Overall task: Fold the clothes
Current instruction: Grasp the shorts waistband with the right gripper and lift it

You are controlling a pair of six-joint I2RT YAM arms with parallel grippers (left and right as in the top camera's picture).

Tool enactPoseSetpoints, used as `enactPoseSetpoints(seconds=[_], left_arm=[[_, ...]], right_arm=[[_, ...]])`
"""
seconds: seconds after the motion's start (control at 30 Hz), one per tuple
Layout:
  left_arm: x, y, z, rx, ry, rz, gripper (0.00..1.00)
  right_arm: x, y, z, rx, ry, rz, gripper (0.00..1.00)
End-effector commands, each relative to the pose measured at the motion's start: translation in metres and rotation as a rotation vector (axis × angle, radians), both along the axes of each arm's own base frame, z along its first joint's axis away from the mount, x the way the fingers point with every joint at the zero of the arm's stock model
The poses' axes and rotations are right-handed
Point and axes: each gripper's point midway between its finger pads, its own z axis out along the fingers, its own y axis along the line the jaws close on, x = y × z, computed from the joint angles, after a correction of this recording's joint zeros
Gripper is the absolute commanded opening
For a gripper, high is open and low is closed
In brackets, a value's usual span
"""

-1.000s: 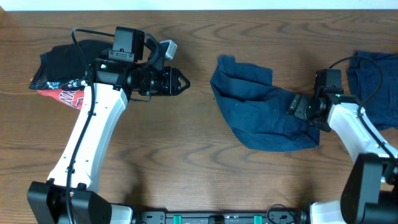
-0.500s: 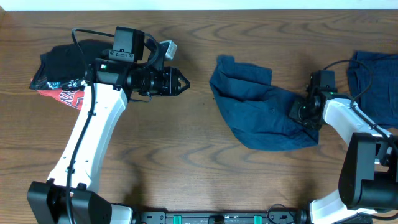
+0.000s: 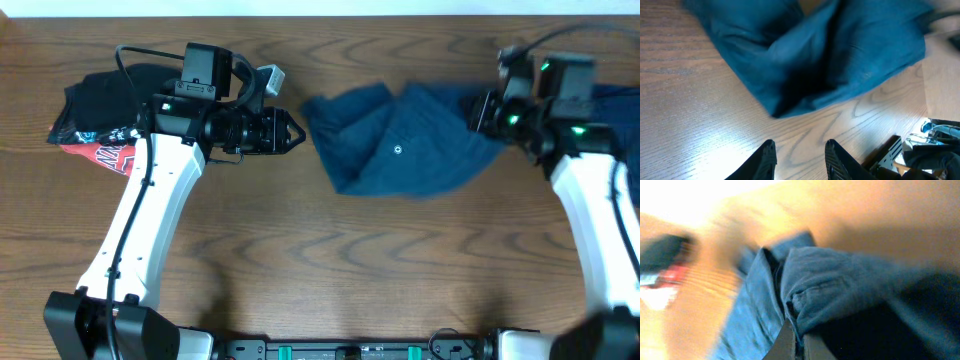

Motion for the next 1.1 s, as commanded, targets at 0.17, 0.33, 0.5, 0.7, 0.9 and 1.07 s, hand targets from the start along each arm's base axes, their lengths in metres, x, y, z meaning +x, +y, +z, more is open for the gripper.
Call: enactPoseSetpoints(seconds=[0.17,0.33,0.5,0.7,0.9,1.07], left_arm=[[0.000,0.002,-0.001,0.009,-0.006,-0.005,0.36],[0.003,0.001,0.000,0.006,-0.021,-0.005,0.36],[0.004,0.001,0.001,0.006,-0.025,-0.005,0.36],[0.005,0.001,0.001,0.004,-0.032,-0.005,0.42],[0.005,0.001,0.002,0.004,-0.034,-0.005,0.41],[0.006,0.000,0.002,0.003,-0.040,-0.005,0.42]], right_arm=[[-0.039,0.053,0.102,0.049,-0.216,0.224,0.01],[-0.056,0.062,0.110,0.040,-0.228,0.268,0.01],[-0.059,0.042,0.082,-0.048,-0.111,0.164,0.01],[-0.065,0.058,0.092,-0.017,-0.170,0.279,0.01],[-0.073,0.087,0.115,0.012,-0.287,0.401,0.01],[-0.059,0.077,0.109,-0.104,-0.288,0.281,0.01]])
